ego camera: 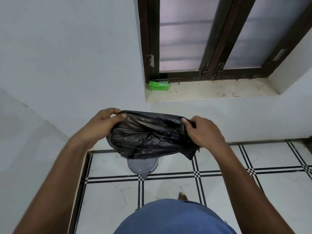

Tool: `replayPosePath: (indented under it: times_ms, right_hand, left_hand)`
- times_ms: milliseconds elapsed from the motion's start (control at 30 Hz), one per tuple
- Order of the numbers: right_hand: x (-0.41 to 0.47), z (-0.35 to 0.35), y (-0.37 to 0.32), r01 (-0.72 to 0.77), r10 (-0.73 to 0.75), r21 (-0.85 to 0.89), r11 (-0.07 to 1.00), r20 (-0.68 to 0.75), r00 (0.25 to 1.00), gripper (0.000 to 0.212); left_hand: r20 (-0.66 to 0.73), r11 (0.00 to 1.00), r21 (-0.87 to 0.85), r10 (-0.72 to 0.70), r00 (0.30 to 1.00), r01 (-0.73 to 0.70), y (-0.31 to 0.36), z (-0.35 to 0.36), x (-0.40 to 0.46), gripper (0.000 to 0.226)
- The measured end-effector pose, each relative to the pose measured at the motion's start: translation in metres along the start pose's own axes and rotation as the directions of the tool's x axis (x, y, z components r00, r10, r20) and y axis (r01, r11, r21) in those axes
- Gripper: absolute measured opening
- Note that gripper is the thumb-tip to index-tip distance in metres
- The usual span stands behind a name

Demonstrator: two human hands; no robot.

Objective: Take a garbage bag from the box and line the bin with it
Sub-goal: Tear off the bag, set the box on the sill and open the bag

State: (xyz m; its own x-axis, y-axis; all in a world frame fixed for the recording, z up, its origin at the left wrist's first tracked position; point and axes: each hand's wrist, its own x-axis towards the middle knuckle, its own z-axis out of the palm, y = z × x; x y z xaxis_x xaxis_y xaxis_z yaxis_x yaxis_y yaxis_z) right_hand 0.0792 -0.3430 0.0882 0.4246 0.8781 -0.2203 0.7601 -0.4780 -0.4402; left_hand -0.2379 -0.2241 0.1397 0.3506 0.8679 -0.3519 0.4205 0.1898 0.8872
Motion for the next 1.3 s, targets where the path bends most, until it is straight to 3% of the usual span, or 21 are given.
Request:
replayPosePath:
  times_ms: [100, 233, 333, 467, 500, 567, 600, 667, 700, 767, 833, 900, 1000, 1067, 1133, 1200, 1267, 1300]
  right_hand:
    - [-0.008, -0.006, -0.018, 0.082, -0.084, 0.025, 0.996, 0.060, 0.995, 0.064]
    - [-0.025, -0.013, -0.042, 0.176, -0.154, 0.262, 0.949, -0.103, 0.983, 0.085]
    - [-0.030, -0.008, -0.054, 0.254, -0.317, 0.499, 0.829, 0.043, 0.947, 0.107]
    - [-0.022, 0.009, -0.078, 0.349, -0.420, 0.429, 0.833, 0.079, 0.904, 0.127]
    - [-0.020, 0.013, -0.082, 0.320, -0.369, 0.386, 0.865, 0.057, 0.928, 0.132]
    - [-0.020, 0.021, -0.085, 0.122, -0.130, 0.415, 0.901, -0.009, 0.991, 0.139]
    - [-0.023, 0.023, -0.084, -0.033, 0.035, 0.524, 0.851, 0.006, 0.999, 0.141]
    - [-0.029, 0.030, -0.080, -0.341, 0.254, 0.720, 0.604, 0.232, 0.939, 0.147]
    - [-0.033, 0.033, -0.078, -0.463, 0.231, 0.750, 0.472, 0.401, 0.886, 0.145]
    - [-0.037, 0.041, -0.077, -0.578, -0.030, 0.770, 0.270, 0.606, 0.795, 0.110]
    - [-0.038, 0.048, -0.080, -0.562, -0.134, 0.810, 0.167, 0.584, 0.801, 0.072]
    - [-0.034, 0.050, -0.082, -0.492, -0.076, 0.858, 0.146, 0.506, 0.859, 0.058]
    - [-0.025, 0.040, -0.069, -0.419, -0.074, 0.904, 0.085, 0.425, 0.902, 0.060]
    - [-0.014, 0.035, -0.049, -0.358, 0.022, 0.925, 0.126, 0.358, 0.933, 0.051]
    - [-0.004, 0.036, -0.027, -0.248, 0.182, 0.924, 0.290, 0.201, 0.962, 0.042]
    - [0.006, 0.042, -0.006, -0.155, 0.257, 0.858, 0.489, 0.028, 0.966, 0.050]
    - [0.012, 0.044, 0.008, -0.148, 0.248, 0.764, 0.628, -0.016, 0.969, 0.050]
    - [0.013, 0.042, 0.011, -0.177, 0.230, 0.736, 0.654, 0.029, 0.973, 0.048]
  left_hand:
    - [-0.047, 0.996, -0.090, 0.026, 0.999, -0.030, 0.005, 0.010, 0.003, 0.020]
    - [-0.218, 0.950, -0.306, 0.000, 0.976, -0.069, 0.011, 0.021, 0.006, 0.015]
    - [-0.104, 0.936, -0.351, -0.014, 0.994, -0.024, 0.018, 0.025, -0.003, 0.029]
    - [0.082, 0.942, -0.336, 0.004, 0.997, 0.024, 0.026, 0.027, -0.013, 0.038]
    - [0.047, 0.925, -0.379, 0.001, 0.999, 0.017, 0.028, 0.030, -0.014, 0.038]
    - [-0.151, 0.861, -0.506, -0.038, 0.988, -0.044, 0.030, 0.034, -0.012, 0.030]
    - [-0.275, 0.829, -0.549, -0.059, 0.960, -0.107, 0.030, 0.035, -0.009, 0.025]
    - [-0.446, 0.805, -0.554, -0.071, 0.892, -0.213, 0.026, 0.035, -0.006, 0.021]
    - [-0.463, 0.788, -0.573, -0.085, 0.882, -0.224, 0.023, 0.037, -0.005, 0.022]
    - [-0.355, 0.734, -0.661, -0.118, 0.927, -0.159, 0.018, 0.040, -0.006, 0.027]
    - [-0.157, 0.714, -0.697, -0.064, 0.985, -0.065, 0.014, 0.043, -0.011, 0.045]
    - [-0.075, 0.784, -0.619, 0.003, 0.997, -0.049, 0.009, 0.041, -0.014, 0.051]
    - [-0.283, 0.900, -0.424, -0.022, 0.959, -0.104, -0.003, 0.029, -0.010, 0.033]
    - [-0.399, 0.914, -0.398, -0.096, 0.912, -0.078, -0.013, 0.020, -0.007, 0.021]
    - [-0.463, 0.891, -0.453, -0.197, 0.864, -0.039, -0.020, 0.009, -0.005, 0.015]
    - [-0.465, 0.879, -0.477, -0.242, 0.851, -0.011, -0.028, 0.003, -0.004, 0.018]
    - [-0.435, 0.889, -0.458, -0.252, 0.864, 0.029, -0.035, 0.003, -0.005, 0.024]
    - [-0.410, 0.884, -0.467, -0.254, 0.876, 0.038, -0.037, 0.004, -0.005, 0.027]
